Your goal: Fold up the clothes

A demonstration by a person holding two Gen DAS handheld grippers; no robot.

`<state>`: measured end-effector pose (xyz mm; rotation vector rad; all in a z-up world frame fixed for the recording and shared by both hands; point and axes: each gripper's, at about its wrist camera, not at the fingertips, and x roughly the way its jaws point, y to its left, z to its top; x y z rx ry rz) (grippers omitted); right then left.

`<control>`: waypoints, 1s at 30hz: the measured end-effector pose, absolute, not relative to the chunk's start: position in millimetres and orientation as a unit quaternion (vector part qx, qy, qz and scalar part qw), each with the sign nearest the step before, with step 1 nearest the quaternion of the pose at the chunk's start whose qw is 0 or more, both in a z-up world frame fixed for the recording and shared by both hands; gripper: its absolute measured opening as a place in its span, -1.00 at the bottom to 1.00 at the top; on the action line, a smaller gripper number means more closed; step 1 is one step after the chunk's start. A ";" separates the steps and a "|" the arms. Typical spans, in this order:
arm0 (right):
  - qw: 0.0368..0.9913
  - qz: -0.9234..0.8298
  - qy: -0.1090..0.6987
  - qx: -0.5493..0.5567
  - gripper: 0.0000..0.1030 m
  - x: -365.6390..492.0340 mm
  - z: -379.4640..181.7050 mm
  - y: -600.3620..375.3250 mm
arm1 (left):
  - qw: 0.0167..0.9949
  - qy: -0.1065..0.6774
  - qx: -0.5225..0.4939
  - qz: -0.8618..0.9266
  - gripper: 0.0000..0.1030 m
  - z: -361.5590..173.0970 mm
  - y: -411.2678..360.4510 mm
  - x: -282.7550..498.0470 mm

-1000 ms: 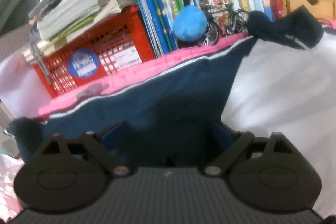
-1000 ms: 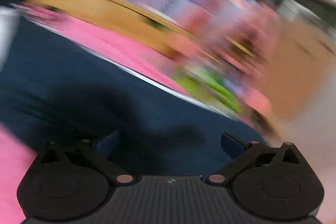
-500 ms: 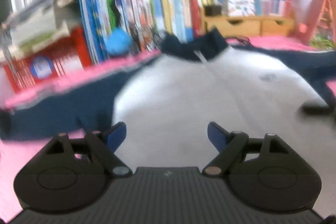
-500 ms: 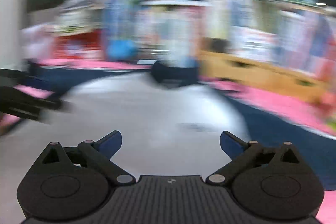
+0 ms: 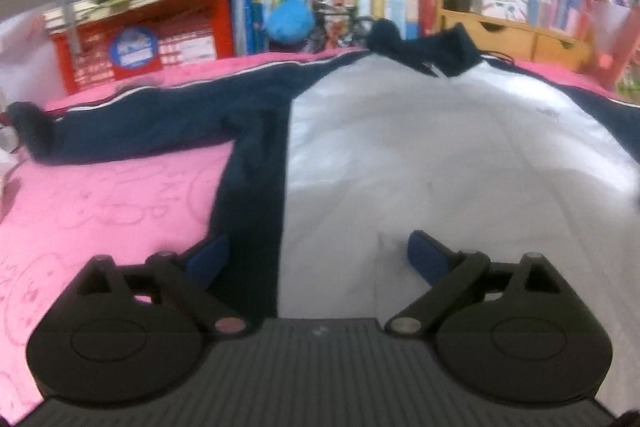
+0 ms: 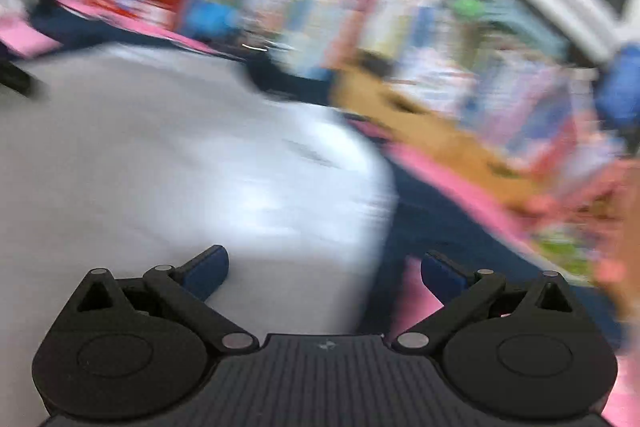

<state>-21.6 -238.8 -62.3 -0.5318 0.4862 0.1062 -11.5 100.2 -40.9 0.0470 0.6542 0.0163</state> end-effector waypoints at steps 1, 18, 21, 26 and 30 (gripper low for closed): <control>0.932 0.014 0.235 -0.274 0.99 -19.4 -64.4 -245.3 | 0.947 0.320 0.026 0.009 0.89 -39.8 101.1 -12.8; 0.928 0.194 0.301 -0.105 1.00 14.0 -44.3 -158.9 | 0.942 0.257 0.021 0.214 0.79 0.6 216.0 91.2; 0.923 0.197 0.315 -0.095 1.00 22.9 -47.0 -160.6 | 0.916 0.256 0.013 0.309 0.78 -1.6 266.9 127.0; 0.917 0.203 0.336 -0.063 1.00 33.4 -50.7 -168.5 | 0.864 0.282 -0.042 0.415 0.78 -14.6 337.7 179.3; 0.917 0.203 0.338 -0.059 1.00 31.7 -52.6 -168.7 | 0.859 0.276 -0.051 0.428 -0.10 -14.6 362.9 201.9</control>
